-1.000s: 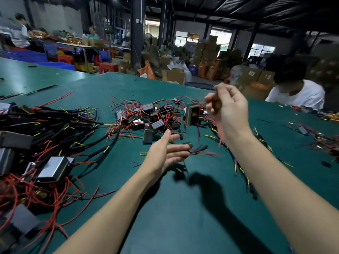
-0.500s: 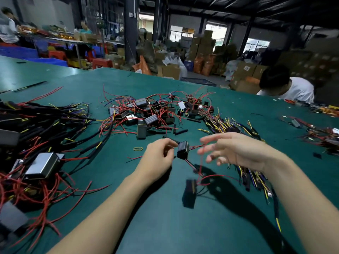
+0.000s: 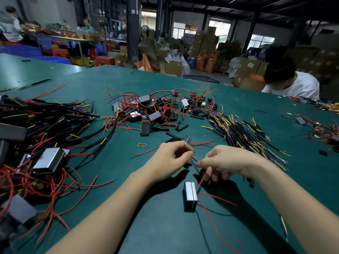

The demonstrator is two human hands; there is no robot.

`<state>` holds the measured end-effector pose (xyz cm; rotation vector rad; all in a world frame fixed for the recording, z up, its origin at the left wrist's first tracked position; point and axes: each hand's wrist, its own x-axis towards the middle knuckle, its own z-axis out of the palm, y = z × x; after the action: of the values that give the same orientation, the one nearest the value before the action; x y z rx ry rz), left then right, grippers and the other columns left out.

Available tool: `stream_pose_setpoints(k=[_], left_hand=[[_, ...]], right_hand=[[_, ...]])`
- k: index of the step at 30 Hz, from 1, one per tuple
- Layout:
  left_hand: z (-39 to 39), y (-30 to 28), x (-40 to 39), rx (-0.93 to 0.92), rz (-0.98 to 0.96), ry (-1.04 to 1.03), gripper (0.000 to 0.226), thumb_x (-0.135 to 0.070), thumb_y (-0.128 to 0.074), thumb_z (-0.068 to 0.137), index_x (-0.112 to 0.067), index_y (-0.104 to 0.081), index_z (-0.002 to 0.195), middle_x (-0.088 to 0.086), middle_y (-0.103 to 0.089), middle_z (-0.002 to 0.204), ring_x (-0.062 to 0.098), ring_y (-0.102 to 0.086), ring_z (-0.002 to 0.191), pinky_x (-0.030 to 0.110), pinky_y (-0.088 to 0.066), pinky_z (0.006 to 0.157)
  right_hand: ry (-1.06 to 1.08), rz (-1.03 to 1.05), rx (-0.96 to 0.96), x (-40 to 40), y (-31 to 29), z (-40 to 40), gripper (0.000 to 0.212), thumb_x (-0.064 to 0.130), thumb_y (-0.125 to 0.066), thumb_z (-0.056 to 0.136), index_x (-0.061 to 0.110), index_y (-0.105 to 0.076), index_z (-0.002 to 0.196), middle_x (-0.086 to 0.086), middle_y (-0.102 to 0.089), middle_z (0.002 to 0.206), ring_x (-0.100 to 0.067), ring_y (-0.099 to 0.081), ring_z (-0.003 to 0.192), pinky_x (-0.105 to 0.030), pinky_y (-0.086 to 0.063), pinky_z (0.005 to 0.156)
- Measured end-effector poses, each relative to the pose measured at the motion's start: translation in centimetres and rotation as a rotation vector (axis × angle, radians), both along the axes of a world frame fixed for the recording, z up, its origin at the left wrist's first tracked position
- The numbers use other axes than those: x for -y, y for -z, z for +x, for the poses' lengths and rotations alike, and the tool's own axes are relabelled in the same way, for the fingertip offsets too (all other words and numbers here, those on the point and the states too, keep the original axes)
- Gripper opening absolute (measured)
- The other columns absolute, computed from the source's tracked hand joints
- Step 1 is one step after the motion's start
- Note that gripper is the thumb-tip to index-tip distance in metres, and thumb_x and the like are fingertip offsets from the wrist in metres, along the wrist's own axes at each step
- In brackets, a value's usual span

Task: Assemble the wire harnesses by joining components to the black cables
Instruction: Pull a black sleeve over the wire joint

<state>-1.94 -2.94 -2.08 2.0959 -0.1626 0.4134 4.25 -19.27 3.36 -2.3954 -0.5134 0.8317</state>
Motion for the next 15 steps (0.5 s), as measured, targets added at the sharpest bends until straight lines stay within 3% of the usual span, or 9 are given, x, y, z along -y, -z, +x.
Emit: stream_pose_setpoints(k=[5,8,10,13,15], left_hand=[[-0.4,-0.6,0.6,-0.011,-0.171,0.079,0.015,-0.024,-0.06,0.093,-0.016,-0.063,0.105,0.003,-0.071,0.089,0.018,-0.064,0.08,0.032,-0.051,0.081],[-0.6,-0.7,1.1,0.012,-0.228,0.076,0.023,-0.027,-0.068,0.087,-0.018,-0.063,0.108,-0.003,-0.071,0.092,0.011,-0.064,0.078,0.024,-0.051,0.077],[-0.5,-0.7,1.2,0.055,-0.221,0.016,0.021,-0.021,-0.07,0.086,-0.016,-0.066,0.106,-0.001,-0.073,0.094,0.011,-0.066,0.081,0.029,-0.053,0.08],[-0.6,-0.9,1.1,0.09,-0.255,-0.037,0.018,-0.014,-0.07,0.085,-0.014,-0.071,0.104,0.004,-0.074,0.096,0.02,-0.069,0.092,0.038,-0.053,0.089],[-0.7,-1.0,1.1,0.118,-0.27,-0.065,0.016,-0.013,-0.071,0.084,-0.013,-0.073,0.1,0.004,-0.075,0.093,0.014,-0.069,0.086,0.033,-0.054,0.085]], right_hand=[[0.182,0.412,-0.122,-0.7,-0.8,-0.1,0.027,0.035,-0.062,0.089,0.013,-0.056,0.075,0.0,-0.056,0.054,-0.007,-0.042,0.044,-0.013,-0.024,0.036],[0.189,0.488,-0.182,-1.2,-1.1,-0.4,0.03,0.042,-0.057,0.091,0.015,-0.057,0.076,0.004,-0.054,0.054,-0.008,-0.042,0.046,-0.014,-0.026,0.037],[0.186,0.519,-0.203,-1.5,-1.2,-0.6,0.032,0.042,-0.055,0.093,0.013,-0.059,0.083,0.002,-0.057,0.059,-0.01,-0.047,0.047,-0.015,-0.031,0.039],[0.204,0.559,-0.114,-1.5,-1.3,-0.7,0.032,0.037,-0.054,0.095,0.009,-0.064,0.083,-0.001,-0.061,0.064,-0.01,-0.05,0.047,-0.016,-0.038,0.043],[0.219,0.568,-0.019,-1.3,-1.4,-0.7,0.033,0.035,-0.055,0.095,0.009,-0.064,0.076,-0.002,-0.064,0.062,-0.008,-0.051,0.045,-0.016,-0.041,0.044]])
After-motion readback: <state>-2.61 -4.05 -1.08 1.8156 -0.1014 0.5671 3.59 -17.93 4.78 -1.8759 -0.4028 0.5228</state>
